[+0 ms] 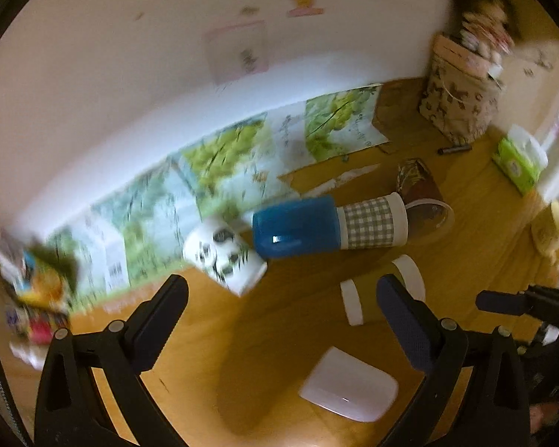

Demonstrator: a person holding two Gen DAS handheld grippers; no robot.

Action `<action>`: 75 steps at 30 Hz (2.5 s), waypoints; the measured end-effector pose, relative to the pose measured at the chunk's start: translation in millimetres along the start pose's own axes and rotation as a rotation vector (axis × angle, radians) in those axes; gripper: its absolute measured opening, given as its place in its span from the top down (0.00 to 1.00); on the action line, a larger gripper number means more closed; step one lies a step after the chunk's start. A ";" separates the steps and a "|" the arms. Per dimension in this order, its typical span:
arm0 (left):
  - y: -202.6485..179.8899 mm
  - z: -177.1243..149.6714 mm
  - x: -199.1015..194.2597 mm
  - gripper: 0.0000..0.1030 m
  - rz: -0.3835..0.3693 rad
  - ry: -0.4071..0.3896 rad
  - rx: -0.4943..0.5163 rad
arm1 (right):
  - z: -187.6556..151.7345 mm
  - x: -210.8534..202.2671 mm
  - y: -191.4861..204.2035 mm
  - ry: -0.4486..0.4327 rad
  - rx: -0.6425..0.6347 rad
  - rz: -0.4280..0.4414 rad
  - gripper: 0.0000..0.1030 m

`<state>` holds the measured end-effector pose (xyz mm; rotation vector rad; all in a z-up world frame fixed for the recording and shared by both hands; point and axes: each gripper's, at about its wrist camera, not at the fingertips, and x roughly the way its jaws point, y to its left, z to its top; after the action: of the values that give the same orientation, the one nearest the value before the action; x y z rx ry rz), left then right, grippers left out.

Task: Flip cup upright
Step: 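Move the right tool toward the grey-checked paper cup lying on the blue cup, then close the right gripper on the grey-checked cup and pull it off the blue cup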

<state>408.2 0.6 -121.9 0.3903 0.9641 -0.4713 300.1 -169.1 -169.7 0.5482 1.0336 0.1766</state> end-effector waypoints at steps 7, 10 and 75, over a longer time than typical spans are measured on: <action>-25.5 32.1 12.0 0.02 -0.018 -0.040 0.307 | 5.5 -1.1 -23.4 -0.003 0.059 0.002 0.34; -36.1 43.1 22.4 0.02 -0.060 -0.027 0.389 | 8.0 -2.7 -31.8 -0.011 0.052 -0.016 0.34; -109.8 71.4 175.4 0.33 -0.404 0.365 0.941 | 17.2 47.7 -93.0 -0.101 0.065 0.088 0.34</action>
<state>482.3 -163.8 -246.0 1.1670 1.1344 -1.2605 328.5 -235.8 -247.0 0.6559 0.9195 0.1919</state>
